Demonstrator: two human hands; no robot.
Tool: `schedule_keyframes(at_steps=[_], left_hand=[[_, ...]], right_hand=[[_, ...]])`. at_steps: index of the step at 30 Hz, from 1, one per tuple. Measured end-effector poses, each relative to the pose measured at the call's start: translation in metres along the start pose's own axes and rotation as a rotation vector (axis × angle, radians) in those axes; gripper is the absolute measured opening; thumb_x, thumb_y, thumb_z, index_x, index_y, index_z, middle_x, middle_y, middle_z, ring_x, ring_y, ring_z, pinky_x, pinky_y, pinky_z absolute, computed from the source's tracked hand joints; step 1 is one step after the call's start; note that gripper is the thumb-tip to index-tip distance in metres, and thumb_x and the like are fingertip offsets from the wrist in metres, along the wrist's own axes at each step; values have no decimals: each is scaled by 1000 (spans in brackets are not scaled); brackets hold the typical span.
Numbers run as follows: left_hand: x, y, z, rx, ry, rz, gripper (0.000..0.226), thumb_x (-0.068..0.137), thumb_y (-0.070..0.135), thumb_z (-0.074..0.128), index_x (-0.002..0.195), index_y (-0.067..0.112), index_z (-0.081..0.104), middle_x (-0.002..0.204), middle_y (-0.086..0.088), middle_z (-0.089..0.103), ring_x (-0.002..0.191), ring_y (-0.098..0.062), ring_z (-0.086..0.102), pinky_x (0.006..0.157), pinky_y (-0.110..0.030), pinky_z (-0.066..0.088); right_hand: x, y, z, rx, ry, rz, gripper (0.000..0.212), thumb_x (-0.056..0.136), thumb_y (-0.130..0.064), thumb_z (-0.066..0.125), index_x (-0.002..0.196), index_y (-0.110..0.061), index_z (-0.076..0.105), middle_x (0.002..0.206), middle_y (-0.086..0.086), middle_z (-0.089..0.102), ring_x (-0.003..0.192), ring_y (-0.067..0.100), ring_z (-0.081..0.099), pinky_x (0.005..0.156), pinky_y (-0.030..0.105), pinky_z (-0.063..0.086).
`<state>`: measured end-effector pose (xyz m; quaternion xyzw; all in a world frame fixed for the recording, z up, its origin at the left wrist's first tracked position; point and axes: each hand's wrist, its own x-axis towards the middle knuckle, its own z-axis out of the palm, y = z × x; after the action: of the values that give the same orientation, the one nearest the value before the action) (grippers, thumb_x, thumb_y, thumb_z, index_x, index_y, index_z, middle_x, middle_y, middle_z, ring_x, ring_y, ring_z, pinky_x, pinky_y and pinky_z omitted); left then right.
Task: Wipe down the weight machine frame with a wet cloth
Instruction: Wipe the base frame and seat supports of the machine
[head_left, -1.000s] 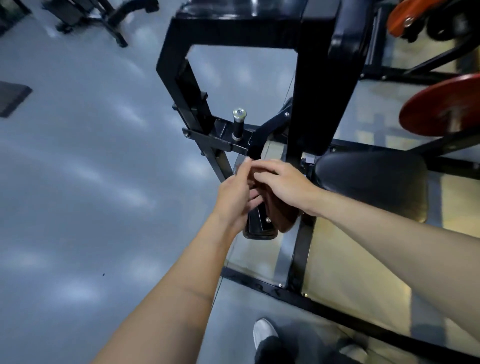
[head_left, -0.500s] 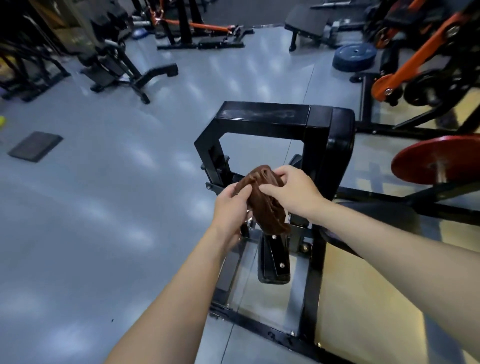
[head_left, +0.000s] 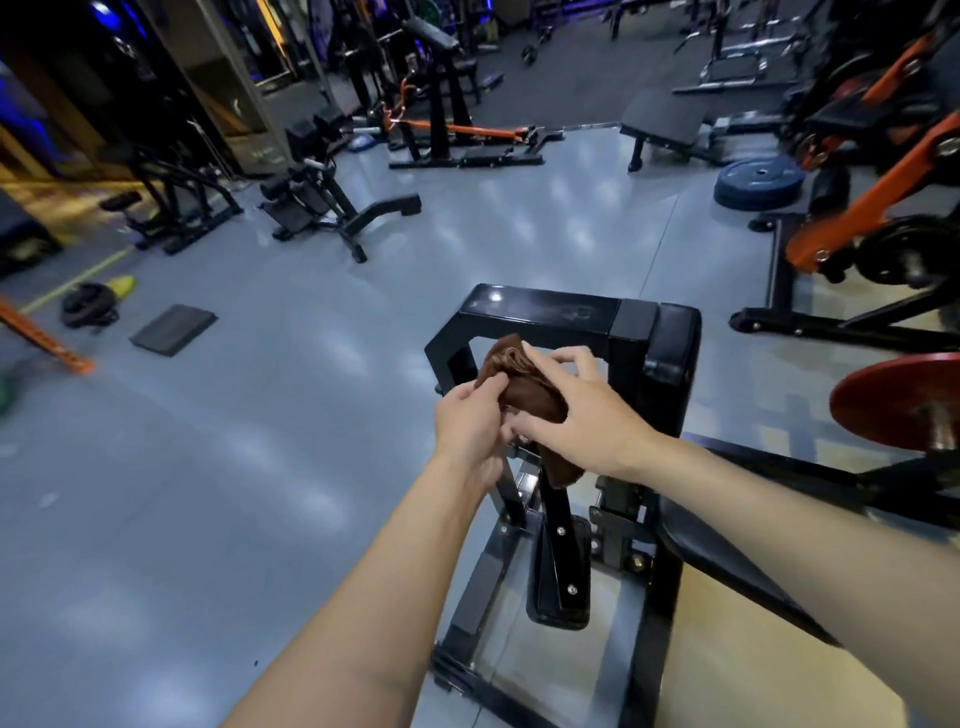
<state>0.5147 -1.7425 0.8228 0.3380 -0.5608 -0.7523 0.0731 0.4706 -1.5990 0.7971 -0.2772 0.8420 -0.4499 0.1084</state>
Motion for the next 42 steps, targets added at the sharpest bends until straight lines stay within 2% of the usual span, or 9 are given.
schedule_keyframes(at_steps=[5, 11, 16, 19, 23, 26, 31, 36, 42], left_hand=[[-2, 7, -2, -34, 0, -44, 18, 100, 9, 62, 108, -6, 68, 69, -10, 68, 54, -16, 62, 50, -24, 56], [17, 8, 0, 42, -42, -37, 30, 98, 39, 66, 110, 11, 71, 100, -6, 77, 81, -17, 71, 80, -31, 63], [53, 11, -11, 268, -44, 44, 14, 97, 20, 59, 99, 9, 69, 88, -4, 62, 73, -20, 53, 63, -29, 46], [82, 9, -19, 442, -64, 116, 9, 94, 13, 55, 90, 17, 63, 83, -4, 50, 75, -24, 41, 64, -30, 34], [119, 11, -21, 638, -53, 191, 25, 97, 18, 54, 116, 20, 70, 112, 5, 68, 87, -8, 62, 78, -29, 51], [150, 13, -25, 846, -67, 306, 43, 92, 21, 58, 135, 22, 61, 127, 0, 62, 103, -15, 63, 93, -37, 55], [192, 34, -18, 1324, -129, 678, 83, 91, 41, 70, 158, 19, 27, 167, -10, 17, 155, -31, 12, 123, -46, 25], [225, 57, 11, 1718, -284, 917, 114, 84, 74, 64, 164, 19, 4, 170, -10, 7, 157, -34, 2, 128, -45, 13], [239, 54, 31, 1716, -336, 1065, 87, 79, 80, 62, 138, 18, 46, 135, -3, 54, 129, -27, 46, 106, -40, 45]], right_hand=[[8, 2, -1, -134, -128, 12, 91, 98, -60, 56, 162, -44, -6, 151, 1, 40, 134, 22, 43, 112, 45, 42], [21, 3, -2, -18, 53, 139, 38, 106, -37, 45, 142, -35, 31, 112, 3, 64, 87, 20, 63, 74, 36, 48], [56, 0, -30, 147, 456, 361, 41, 107, -36, 41, 146, -22, 46, 127, 10, 62, 103, 24, 62, 80, 33, 42], [69, 5, -45, -57, 638, 386, 51, 108, -45, 40, 155, -25, 40, 148, 14, 44, 127, 33, 52, 100, 36, 40], [82, 21, -29, -452, 435, 509, 56, 108, -51, 36, 154, -20, 38, 169, 9, 11, 127, 41, 54, 99, 48, 47], [97, 32, -14, -650, 332, 505, 62, 108, -55, 28, 160, -21, 26, 171, 6, 13, 125, 38, 56, 92, 48, 50], [118, 29, -20, -789, 275, 408, 55, 107, -60, 27, 155, -34, 38, 166, -9, 29, 125, 31, 59, 87, 41, 52], [109, 31, -45, -807, 258, 443, 46, 108, -47, 38, 153, -43, 43, 160, -16, 39, 134, 28, 44, 104, 44, 44], [112, 44, -40, -723, 330, 421, 46, 106, -44, 41, 152, -42, 46, 162, -21, 36, 128, 27, 42, 103, 43, 43]])
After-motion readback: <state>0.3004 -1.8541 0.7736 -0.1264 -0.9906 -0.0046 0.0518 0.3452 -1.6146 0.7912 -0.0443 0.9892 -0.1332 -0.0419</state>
